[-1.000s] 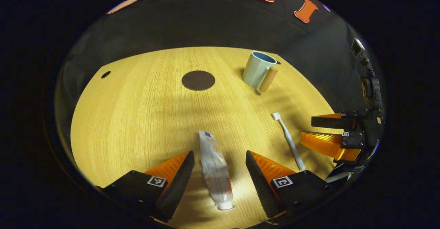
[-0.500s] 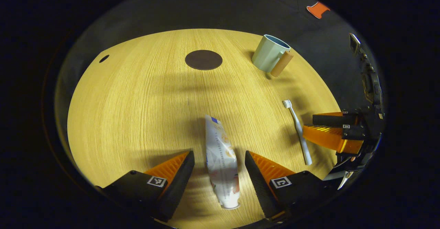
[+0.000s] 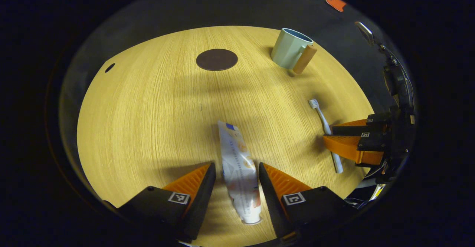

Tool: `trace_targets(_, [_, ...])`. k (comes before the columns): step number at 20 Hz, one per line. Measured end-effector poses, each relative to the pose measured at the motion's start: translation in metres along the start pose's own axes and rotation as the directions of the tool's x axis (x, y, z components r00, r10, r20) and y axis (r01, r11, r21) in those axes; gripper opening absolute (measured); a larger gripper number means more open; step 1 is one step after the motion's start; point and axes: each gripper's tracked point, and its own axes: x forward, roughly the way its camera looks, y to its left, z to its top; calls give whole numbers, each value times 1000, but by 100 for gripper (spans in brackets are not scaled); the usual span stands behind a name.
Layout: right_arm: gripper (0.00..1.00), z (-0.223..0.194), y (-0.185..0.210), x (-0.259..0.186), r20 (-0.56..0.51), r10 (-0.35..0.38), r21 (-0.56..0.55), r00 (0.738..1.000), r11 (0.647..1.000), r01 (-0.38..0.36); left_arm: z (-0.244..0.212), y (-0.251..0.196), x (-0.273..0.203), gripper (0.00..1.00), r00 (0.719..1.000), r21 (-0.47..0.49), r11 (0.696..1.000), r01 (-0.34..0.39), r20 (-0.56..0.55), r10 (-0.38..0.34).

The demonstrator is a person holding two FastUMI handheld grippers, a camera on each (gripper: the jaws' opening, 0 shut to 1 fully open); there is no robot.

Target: Put the toothbrush and toothpaste on the desktop into the cup, then pick up the cup and place it on the coaster on the desktop.

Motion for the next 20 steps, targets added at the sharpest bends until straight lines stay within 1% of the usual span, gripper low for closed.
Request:
trace_targets(1, [37, 7, -4, 3, 22, -18, 1, 1000, 1000, 18, 4, 0, -1, 75, 1000, -7, 1000, 1, 6, -1])
trace_targets(2, [24, 3, -5, 1, 13, -30, 0, 999, 1000, 30, 6, -1, 0, 71, 1000, -18, 1000, 2, 4, -2])
trace_targets(4, [12, 4, -4, 0, 24, -30, -2, 999, 1000, 30, 17, -4, -4, 59, 1000, -26, 999, 19, 21, -18])
trace_targets(5, [10, 6, -3, 0, 29, -27, -14, 999, 1000, 27, 25, -4, -8, 53, 999, -33, 999, 23, 33, -22])
trace_targets(6, [8, 6, -3, -1, 35, -25, -18, 999, 1000, 26, 32, -6, -11, 52, 999, -30, 999, 29, 37, -28])
trace_targets(7, [7, 7, -3, -1, 38, -25, -14, 999, 1000, 25, 42, -8, -15, 52, 998, -28, 999, 34, 49, -32])
trace_targets(8, [5, 7, -2, -1, 42, -22, -14, 999, 1000, 22, 48, -9, -20, 47, 998, -27, 999, 35, 51, -33])
trace_targets(9, [5, 9, -2, -1, 53, -21, -22, 998, 999, 22, 58, -10, -26, 47, 998, -23, 999, 37, 60, -35])
trace_targets(10, [5, 10, -4, -2, 62, -25, -36, 998, 999, 27, 66, -4, -35, 47, 997, -28, 999, 34, 70, -32])
trace_targets(11, [5, 11, -5, 0, 71, -31, -44, 997, 998, 34, 66, 8, -31, 41, 997, -36, 999, 35, 67, -33])
trace_targets(12, [5, 11, -5, 0, 80, -32, -54, 996, 998, 36, 57, 21, -29, 41, 997, -35, 999, 37, 71, -34])
trace_targets(13, [5, 13, -5, -2, 88, -29, -56, 996, 998, 34, 70, 27, -40, 41, 995, -49, 998, 34, 94, -29])
trace_targets(14, [5, 13, -5, -2, 98, -24, -58, 995, 998, 30, 49, 27, -52, 31, 995, -42, 998, 40, 89, -36])
trace_targets(15, [5, 17, -5, -5, 111, -19, -59, 994, 998, 25, 48, 25, -50, 32, 995, -62, 997, 42, 88, -36])
trace_targets(16, [5, 20, -5, -9, 127, -14, -58, 992, 998, 21, 49, 38, -47, 23, 995, -65, 997, 48, 92, -42])
trace_targets(17, [5, 23, -4, -14, 143, -5, -52, 990, 999, 12, 49, 40, -50, 23, 995, -67, 996, 57, 90, -51])
trace_targets(19, [5, 32, -4, -20, 181, 11, -34, 983, 999, -5, 39, 37, -40, 23, 993, -76, 995, 71, 100, -63])
trace_targets(20, [5, 36, -5, -23, 203, 16, -24, 979, 1000, -11, 37, 29, -43, 23, 992, -83, 994, 72, 107, -63])
